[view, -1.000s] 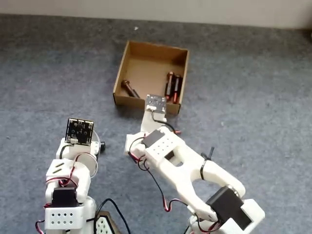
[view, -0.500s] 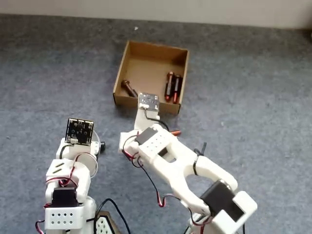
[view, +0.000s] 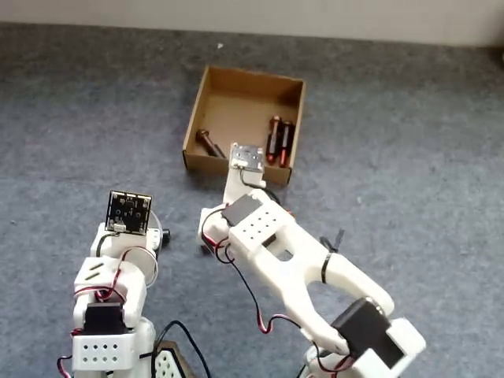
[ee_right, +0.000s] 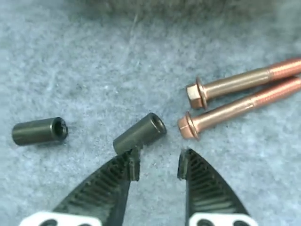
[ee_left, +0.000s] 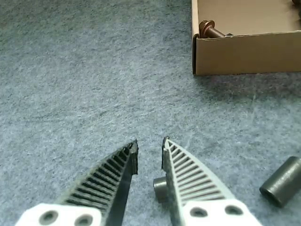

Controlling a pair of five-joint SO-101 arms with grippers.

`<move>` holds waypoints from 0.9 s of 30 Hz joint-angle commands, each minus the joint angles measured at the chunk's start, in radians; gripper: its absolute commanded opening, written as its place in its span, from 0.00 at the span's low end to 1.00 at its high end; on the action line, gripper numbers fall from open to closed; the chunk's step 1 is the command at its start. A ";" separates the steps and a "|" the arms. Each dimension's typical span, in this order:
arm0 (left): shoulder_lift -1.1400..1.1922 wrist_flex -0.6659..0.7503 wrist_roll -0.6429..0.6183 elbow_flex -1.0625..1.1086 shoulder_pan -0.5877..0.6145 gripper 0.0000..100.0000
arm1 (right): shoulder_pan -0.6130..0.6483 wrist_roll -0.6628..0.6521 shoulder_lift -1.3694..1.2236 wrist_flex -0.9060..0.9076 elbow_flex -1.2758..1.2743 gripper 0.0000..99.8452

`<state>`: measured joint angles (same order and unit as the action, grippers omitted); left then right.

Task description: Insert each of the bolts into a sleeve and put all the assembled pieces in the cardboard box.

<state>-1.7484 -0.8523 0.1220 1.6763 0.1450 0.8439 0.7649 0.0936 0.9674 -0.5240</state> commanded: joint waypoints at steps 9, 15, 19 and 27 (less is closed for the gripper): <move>-0.012 0.017 0.012 0.021 0.022 0.11 | 0.038 0.203 -0.001 -0.024 0.084 0.33; -0.012 0.029 0.012 0.013 0.087 0.11 | 0.038 0.204 -0.068 -0.025 0.171 0.33; -0.012 0.061 0.012 0.021 0.125 0.11 | 0.038 0.204 -0.171 -0.024 0.232 0.33; -0.010 0.112 0.012 0.021 0.222 0.11 | 0.088 0.206 -0.326 -0.022 0.282 0.33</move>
<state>-1.7484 -0.7756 0.1220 1.6763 0.3399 0.9068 0.9582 -0.2256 0.9567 -0.2954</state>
